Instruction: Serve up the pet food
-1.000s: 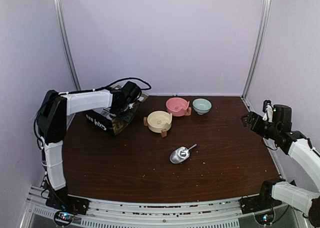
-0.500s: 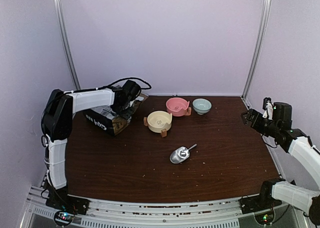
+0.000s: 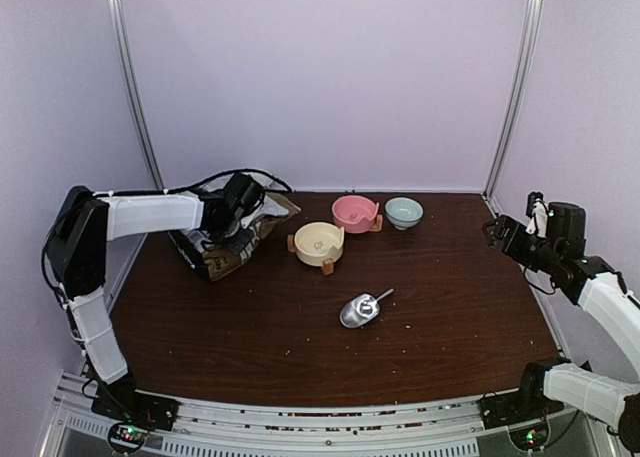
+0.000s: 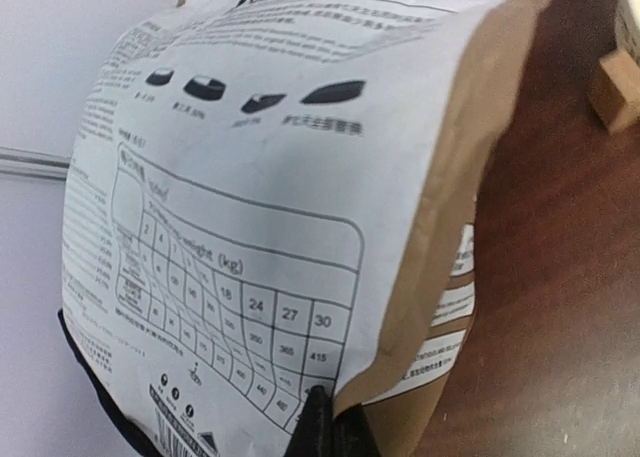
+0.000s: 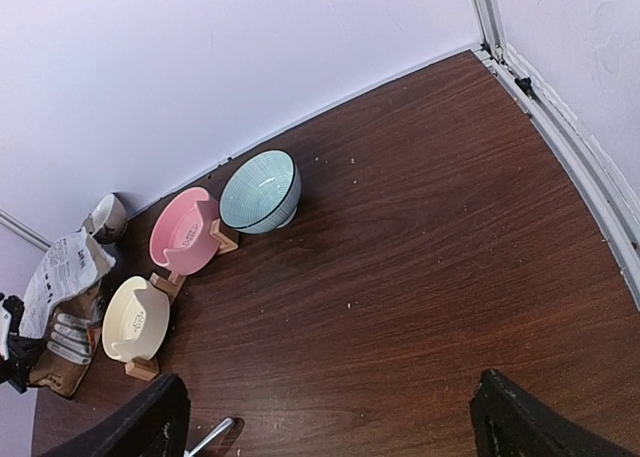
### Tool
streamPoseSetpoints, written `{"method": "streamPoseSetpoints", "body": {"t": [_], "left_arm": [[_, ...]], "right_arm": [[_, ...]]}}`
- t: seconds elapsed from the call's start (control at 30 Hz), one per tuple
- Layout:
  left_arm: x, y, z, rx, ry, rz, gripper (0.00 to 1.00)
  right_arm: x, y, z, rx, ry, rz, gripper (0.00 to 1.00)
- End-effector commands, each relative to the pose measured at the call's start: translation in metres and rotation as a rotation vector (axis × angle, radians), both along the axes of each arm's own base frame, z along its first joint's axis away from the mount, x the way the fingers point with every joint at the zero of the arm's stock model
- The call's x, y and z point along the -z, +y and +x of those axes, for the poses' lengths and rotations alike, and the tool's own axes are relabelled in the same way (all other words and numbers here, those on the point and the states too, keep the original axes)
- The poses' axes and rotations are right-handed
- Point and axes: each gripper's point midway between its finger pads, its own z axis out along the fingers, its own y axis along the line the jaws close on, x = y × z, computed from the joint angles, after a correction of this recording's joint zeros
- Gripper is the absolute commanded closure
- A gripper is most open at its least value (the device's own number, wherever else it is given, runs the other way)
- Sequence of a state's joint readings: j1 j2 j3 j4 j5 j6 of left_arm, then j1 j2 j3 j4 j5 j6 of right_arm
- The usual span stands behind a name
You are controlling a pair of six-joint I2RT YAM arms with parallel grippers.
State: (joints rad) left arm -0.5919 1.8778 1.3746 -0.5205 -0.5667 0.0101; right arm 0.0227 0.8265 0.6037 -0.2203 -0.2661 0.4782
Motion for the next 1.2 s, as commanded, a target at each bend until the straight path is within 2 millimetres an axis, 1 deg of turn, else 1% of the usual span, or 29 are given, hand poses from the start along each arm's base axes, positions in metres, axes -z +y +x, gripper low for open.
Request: {"method": "streamPoseSetpoints", "body": {"t": [0.0,0.03,0.07,0.13,0.17,0.2,0.27,0.33,0.43,0.53,0.6,0.67,0.73,0.8,0.83,1.0,1.1,1.17], "left_arm": [[-0.003,0.043,-0.067,-0.004,0.09,0.099,1.0],[-0.011,0.052,-0.081,-0.027,0.08,0.088,1.0],[-0.013,0.063,-0.094,-0.056,0.089,0.088,1.0],[-0.023,0.083,-0.118,-0.115,0.084,0.073,1.0],[-0.028,0.089,-0.128,-0.137,0.081,0.058,0.91],[-0.034,0.093,-0.136,-0.144,0.075,0.039,0.79],[-0.05,0.091,-0.14,-0.13,0.041,-0.023,0.6],[-0.069,0.08,-0.138,-0.082,0.002,-0.099,0.47],[-0.101,0.052,-0.128,0.041,-0.074,-0.231,0.38],[-0.126,0.014,-0.122,0.21,-0.128,-0.36,0.33],[-0.135,-0.008,-0.119,0.312,-0.154,-0.388,0.33],[-0.135,-0.027,-0.118,0.402,-0.158,-0.37,0.33],[-0.127,-0.04,-0.115,0.46,-0.138,-0.341,0.34],[-0.116,-0.05,-0.113,0.503,-0.1,-0.312,0.45],[-0.11,-0.053,-0.112,0.521,-0.082,-0.299,0.48],[-0.075,-0.073,-0.114,0.606,0.037,-0.24,0.48],[-0.056,-0.083,-0.115,0.628,0.073,-0.185,0.47],[-0.046,-0.092,-0.114,0.633,0.085,-0.187,0.45]], "right_arm": [[-0.019,0.004,0.001,-0.013,-0.047,0.002,0.0],[-0.019,0.005,0.0,-0.017,-0.047,0.002,0.0],[-0.019,0.005,0.001,-0.018,-0.05,0.002,0.0],[-0.017,0.007,0.0,-0.022,-0.05,0.002,0.0],[-0.017,0.007,0.001,-0.024,-0.051,0.002,0.0],[-0.017,0.008,0.001,-0.026,-0.052,0.002,0.0],[-0.017,0.009,0.001,-0.033,-0.053,0.0,0.0],[-0.018,0.012,0.002,-0.046,-0.052,0.003,0.0],[-0.021,0.015,0.001,-0.063,-0.055,0.005,0.0],[-0.022,0.018,-0.002,-0.072,-0.062,0.011,0.0],[-0.023,0.02,-0.004,-0.076,-0.069,0.019,0.0],[-0.022,0.021,-0.006,-0.078,-0.071,0.026,0.0],[-0.021,0.022,-0.008,-0.079,-0.072,0.03,0.0],[-0.02,0.022,-0.01,-0.081,-0.07,0.032,0.0],[-0.021,0.022,-0.01,-0.081,-0.073,0.032,0.0],[-0.021,0.023,-0.013,-0.084,-0.068,0.03,0.0],[-0.021,0.022,-0.014,-0.076,-0.069,0.03,0.0],[-0.02,0.023,-0.014,-0.075,-0.069,0.035,0.0]]}}
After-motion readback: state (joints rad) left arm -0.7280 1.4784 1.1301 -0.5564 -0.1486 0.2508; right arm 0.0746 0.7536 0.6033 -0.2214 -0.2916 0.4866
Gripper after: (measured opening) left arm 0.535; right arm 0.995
